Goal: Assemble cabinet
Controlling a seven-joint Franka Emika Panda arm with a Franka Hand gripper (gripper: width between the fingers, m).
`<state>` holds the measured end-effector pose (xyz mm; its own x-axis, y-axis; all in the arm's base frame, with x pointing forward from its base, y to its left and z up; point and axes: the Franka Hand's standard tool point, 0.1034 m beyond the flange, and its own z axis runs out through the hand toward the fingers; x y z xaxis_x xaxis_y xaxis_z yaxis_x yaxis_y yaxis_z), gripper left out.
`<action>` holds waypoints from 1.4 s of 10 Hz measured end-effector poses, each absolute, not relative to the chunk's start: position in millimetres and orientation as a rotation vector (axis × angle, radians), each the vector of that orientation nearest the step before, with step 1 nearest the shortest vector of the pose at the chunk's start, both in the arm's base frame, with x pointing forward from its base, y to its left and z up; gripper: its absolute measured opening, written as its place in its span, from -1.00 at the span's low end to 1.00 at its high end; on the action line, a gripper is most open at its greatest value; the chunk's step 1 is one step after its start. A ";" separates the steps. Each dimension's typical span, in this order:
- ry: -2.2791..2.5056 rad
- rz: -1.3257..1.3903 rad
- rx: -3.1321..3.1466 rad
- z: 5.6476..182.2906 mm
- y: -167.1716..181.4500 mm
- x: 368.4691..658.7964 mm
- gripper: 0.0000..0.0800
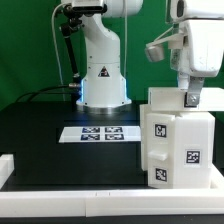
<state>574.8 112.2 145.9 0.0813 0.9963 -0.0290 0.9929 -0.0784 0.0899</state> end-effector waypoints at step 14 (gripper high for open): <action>0.371 0.107 3.109 145.1 118.6 571.7 0.38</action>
Offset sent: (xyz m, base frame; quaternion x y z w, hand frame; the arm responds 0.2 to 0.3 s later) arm -0.0046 0.0083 -0.0007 -0.0006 0.0324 0.2547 0.9665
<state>571.7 118.6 145.1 0.9696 0.2354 0.0665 0.2348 -0.9719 0.0169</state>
